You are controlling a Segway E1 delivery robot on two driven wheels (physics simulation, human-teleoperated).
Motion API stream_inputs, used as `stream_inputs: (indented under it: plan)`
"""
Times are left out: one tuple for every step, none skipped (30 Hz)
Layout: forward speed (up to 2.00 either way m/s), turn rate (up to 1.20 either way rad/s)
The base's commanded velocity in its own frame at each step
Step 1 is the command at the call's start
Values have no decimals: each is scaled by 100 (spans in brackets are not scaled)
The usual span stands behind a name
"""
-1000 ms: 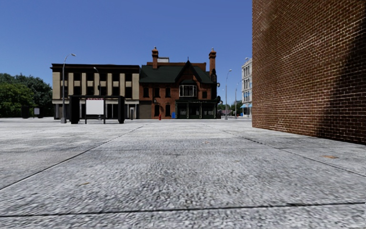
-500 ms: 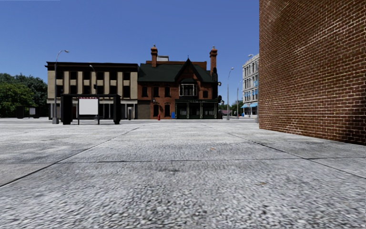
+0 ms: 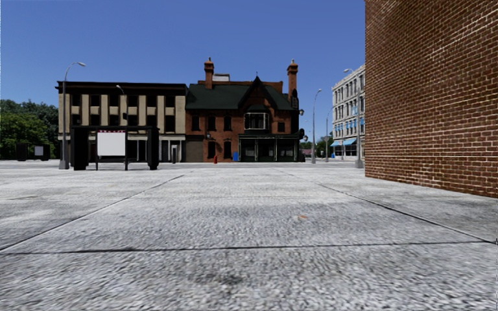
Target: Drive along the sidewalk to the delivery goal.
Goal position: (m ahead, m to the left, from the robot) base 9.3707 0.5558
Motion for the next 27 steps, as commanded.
stream_inputs:
  plan:
    - [200, 19]
    - [200, 19]
    - [200, 19]
    - [200, 19]
    - [200, 19]
    - [200, 19]
    - [200, 19]
    - [200, 19]
    - [200, 19]
    - [200, 19]
    - [200, 19]
    - [200, 19]
    - [200, 19]
    - [200, 15]
    - [200, 10]
    - [200, 7]
    - [200, 0]
    - [200, 0]
    - [200, 0]
    - [200, 0]
    - [200, 0]
    - [200, 0]
    - [200, 0]
    - [200, 0]
    - [200, 0]
    - [200, 0]
    - [200, 0]
